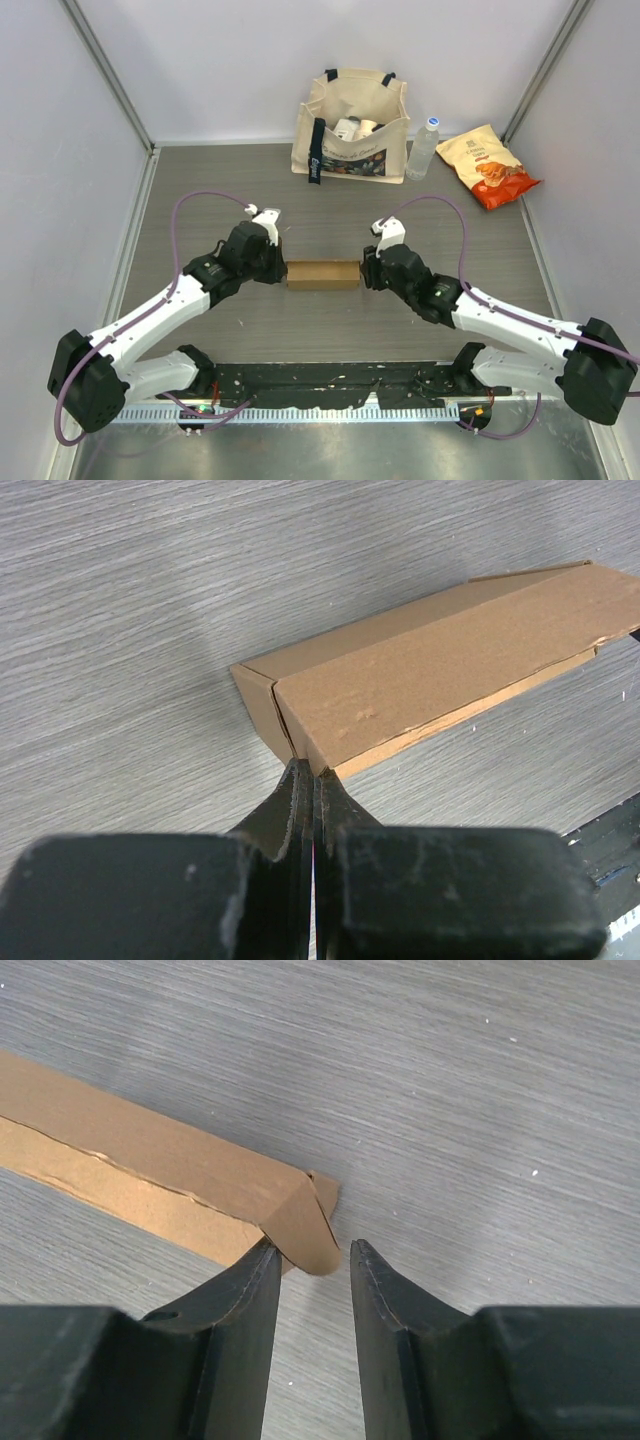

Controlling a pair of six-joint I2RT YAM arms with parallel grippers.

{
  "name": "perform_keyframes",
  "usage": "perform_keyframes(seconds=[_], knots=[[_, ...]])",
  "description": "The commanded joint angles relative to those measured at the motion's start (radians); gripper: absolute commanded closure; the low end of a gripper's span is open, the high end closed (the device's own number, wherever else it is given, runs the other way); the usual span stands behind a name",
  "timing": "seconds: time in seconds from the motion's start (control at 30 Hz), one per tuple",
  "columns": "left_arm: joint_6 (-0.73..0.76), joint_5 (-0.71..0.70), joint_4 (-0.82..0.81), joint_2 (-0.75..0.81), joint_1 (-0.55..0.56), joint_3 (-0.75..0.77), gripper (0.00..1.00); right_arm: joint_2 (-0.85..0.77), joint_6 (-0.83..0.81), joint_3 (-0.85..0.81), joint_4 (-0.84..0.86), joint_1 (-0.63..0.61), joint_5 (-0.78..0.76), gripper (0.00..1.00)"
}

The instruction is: Fold the paper box

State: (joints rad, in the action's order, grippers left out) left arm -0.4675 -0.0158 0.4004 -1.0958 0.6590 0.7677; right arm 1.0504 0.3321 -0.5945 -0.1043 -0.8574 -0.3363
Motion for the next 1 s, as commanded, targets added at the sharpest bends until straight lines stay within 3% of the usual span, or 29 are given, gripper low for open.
perform_keyframes(seconds=[0.0,0.3,0.67,0.97], knots=[[0.003,-0.010,-0.048,-0.001,0.004,-0.001,1.00,0.022,-0.060,0.002,0.136,-0.006,-0.009,0.62],[0.003,-0.016,-0.055,-0.004,0.004,-0.010,1.00,0.034,-0.004,-0.031,0.066,-0.008,-0.014,0.98],[-0.010,-0.013,-0.066,-0.007,0.004,-0.015,1.00,0.095,0.290,-0.171,-0.101,-0.008,0.075,0.99],[-0.013,-0.016,-0.061,0.005,0.004,-0.021,1.00,0.111,0.349,-0.197,-0.150,-0.008,0.046,0.99]])
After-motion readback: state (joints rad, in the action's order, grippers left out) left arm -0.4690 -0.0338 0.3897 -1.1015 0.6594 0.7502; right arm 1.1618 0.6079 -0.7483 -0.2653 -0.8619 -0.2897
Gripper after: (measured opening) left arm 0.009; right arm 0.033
